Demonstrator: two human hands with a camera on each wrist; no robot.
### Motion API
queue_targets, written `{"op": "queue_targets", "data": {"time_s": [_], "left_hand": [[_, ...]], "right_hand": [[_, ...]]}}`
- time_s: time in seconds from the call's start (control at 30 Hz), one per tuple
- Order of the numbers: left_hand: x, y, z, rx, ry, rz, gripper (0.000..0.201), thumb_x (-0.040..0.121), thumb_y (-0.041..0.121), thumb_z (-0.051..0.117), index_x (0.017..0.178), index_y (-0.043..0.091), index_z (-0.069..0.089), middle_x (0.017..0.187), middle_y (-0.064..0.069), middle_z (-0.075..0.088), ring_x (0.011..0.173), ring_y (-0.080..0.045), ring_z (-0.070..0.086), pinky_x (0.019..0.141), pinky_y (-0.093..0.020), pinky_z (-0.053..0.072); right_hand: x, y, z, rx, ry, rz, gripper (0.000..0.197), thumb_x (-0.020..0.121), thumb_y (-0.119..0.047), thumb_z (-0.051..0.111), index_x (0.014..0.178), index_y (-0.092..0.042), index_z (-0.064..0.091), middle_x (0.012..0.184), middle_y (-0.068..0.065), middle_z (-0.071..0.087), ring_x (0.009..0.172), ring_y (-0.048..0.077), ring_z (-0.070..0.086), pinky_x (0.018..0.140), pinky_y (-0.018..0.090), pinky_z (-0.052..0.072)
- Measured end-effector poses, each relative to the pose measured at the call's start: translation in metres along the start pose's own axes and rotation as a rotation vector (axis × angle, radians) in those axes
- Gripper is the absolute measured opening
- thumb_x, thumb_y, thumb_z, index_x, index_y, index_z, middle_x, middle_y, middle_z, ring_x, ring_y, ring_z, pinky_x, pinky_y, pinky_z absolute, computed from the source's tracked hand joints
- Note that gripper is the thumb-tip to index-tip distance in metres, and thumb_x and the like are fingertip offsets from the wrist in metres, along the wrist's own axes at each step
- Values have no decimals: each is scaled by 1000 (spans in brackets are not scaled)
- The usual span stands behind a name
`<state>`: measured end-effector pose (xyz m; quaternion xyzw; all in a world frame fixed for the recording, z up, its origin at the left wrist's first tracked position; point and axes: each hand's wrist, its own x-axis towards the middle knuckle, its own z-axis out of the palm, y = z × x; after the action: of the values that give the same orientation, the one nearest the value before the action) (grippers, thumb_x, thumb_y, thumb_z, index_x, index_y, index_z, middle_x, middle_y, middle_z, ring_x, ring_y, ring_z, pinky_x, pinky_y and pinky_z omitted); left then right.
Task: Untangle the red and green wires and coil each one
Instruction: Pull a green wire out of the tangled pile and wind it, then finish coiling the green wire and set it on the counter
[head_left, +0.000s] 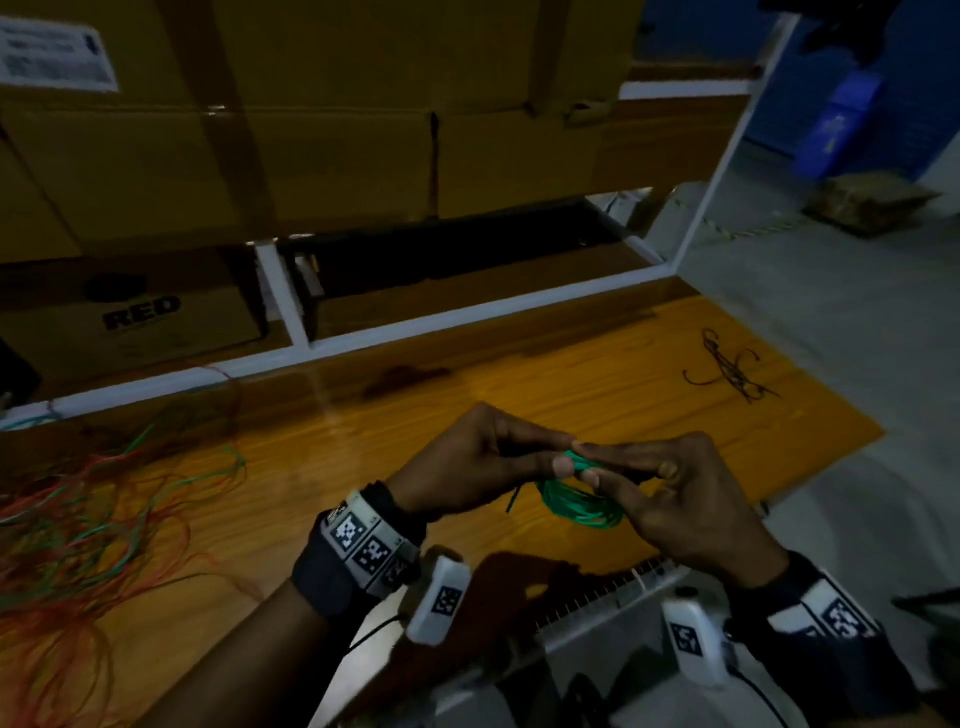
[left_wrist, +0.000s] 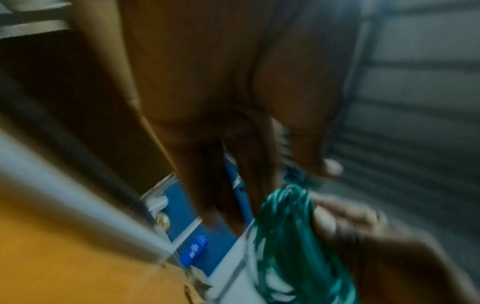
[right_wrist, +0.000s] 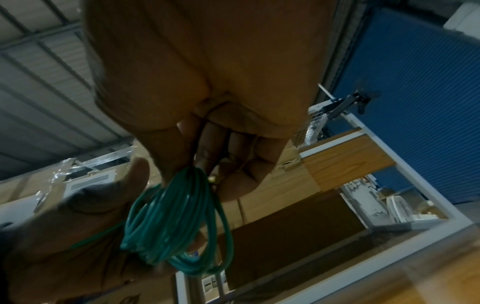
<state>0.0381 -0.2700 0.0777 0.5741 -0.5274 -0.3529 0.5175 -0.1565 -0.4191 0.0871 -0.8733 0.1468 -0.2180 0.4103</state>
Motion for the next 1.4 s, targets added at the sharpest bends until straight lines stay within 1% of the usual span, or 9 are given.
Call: {"op": "queue_targets", "data": {"time_s": [0.2,0.3,0.5,0.7,0.8,0.93,1.13,1.27,1.4], "left_hand": [[85,-7,68,163,33,-42,30,100,27,66,129,26,71,105,-2,79,82,-25,74,72,-46,61],[123,-18,99,190,140,-53,27,100,24,65,126,21,73,102,5,79,87,-12,74,74,-43,62],[176,-51,135,46,340,-103,22,94,20,68,114,21,78,96,0,80,85,-27,75,68,-45,60],[218,-76,142,67,460,-183,16,93,27,67,105,27,77,90,2,80,82,-27,74,69,-52,60],[234,-88,144,84,485,-222,15,96,21,67,105,29,76,88,3,80,79,-25,74,68,-52,60],[245,-98,150,93,498,-264,15,98,18,66,105,25,77,88,2,80,74,-27,72,63,-49,56],[252,-110,159,68,523,-289,17,98,14,65,110,15,77,84,2,79,73,-19,72,62,-33,54],[250,-115,164,59,526,-299,16,98,12,66,107,17,78,87,0,80,76,-19,73,63,-35,57],[248,-119,167,36,528,-318,17,98,14,66,111,13,77,85,0,79,78,-21,74,66,-39,58]], "right_hand": [[18,90,-73,33,14,36,32,83,-70,66,113,-58,70,95,-11,79,74,45,72,54,59,58],[28,123,-100,62,-9,64,26,86,-62,69,111,-56,72,92,-12,79,69,37,72,54,55,58],[52,177,-154,159,-2,130,25,85,-40,81,98,-18,83,93,-10,79,85,4,73,70,24,58],[80,278,-198,-116,98,361,12,88,-37,79,94,-26,81,101,-9,78,93,3,70,84,29,56],[89,327,-225,-220,200,525,2,89,-27,78,89,-29,79,104,-2,78,91,12,72,73,21,53],[97,367,-244,-294,220,619,22,89,-17,76,73,-32,73,90,-2,77,70,4,67,48,4,38],[106,399,-230,-451,38,650,15,84,-23,81,99,-24,80,113,4,76,103,25,70,85,35,59],[110,408,-217,-464,37,641,17,92,-18,71,106,-25,78,111,1,77,92,22,69,75,33,57],[113,407,-218,-500,14,634,23,90,-9,62,76,-25,68,91,0,75,74,22,67,66,40,60]]}}
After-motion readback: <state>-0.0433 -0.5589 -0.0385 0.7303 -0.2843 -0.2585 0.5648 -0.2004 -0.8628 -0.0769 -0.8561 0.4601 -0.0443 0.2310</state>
